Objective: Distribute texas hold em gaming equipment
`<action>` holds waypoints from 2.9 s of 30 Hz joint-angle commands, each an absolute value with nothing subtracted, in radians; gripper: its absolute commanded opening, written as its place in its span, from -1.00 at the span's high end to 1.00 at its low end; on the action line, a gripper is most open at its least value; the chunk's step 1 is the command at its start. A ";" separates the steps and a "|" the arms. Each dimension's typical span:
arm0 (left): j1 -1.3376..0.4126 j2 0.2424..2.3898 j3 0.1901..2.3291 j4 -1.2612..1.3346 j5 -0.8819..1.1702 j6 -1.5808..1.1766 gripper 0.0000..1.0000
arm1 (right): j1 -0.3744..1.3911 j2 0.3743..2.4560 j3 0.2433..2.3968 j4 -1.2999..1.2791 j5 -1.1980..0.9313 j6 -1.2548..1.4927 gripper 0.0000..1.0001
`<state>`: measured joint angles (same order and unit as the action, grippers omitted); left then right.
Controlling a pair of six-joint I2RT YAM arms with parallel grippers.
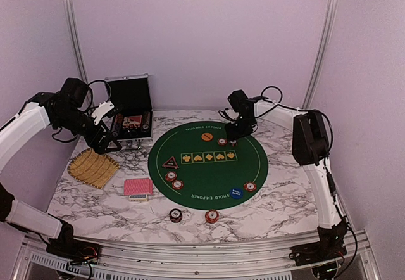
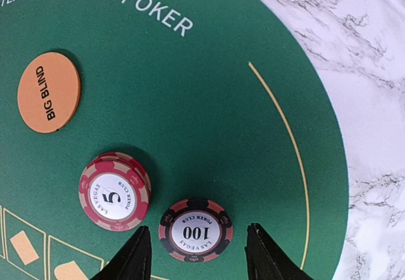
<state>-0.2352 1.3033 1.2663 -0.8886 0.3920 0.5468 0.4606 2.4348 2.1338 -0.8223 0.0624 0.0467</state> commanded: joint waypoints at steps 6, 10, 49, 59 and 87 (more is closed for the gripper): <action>-0.239 1.300 1.293 -0.914 0.406 0.552 -0.98 | 0.577 2.181 2.020 -0.806 0.072 0.027 -0.13; -0.238 1.300 1.291 -0.914 0.404 0.554 -0.98 | 0.713 2.060 1.852 -0.757 0.027 0.002 -0.43; -0.239 1.275 1.293 -0.926 0.397 0.557 -0.98 | 1.183 2.145 1.704 -0.735 -0.240 -0.153 -0.41; -0.239 1.278 1.290 -0.928 0.402 0.558 -0.98 | 1.184 2.169 1.712 -0.729 -0.220 -0.152 -0.34; -0.238 1.282 1.287 -0.928 0.405 0.563 -0.98 | 1.184 2.158 1.710 -0.719 -0.215 -0.146 0.28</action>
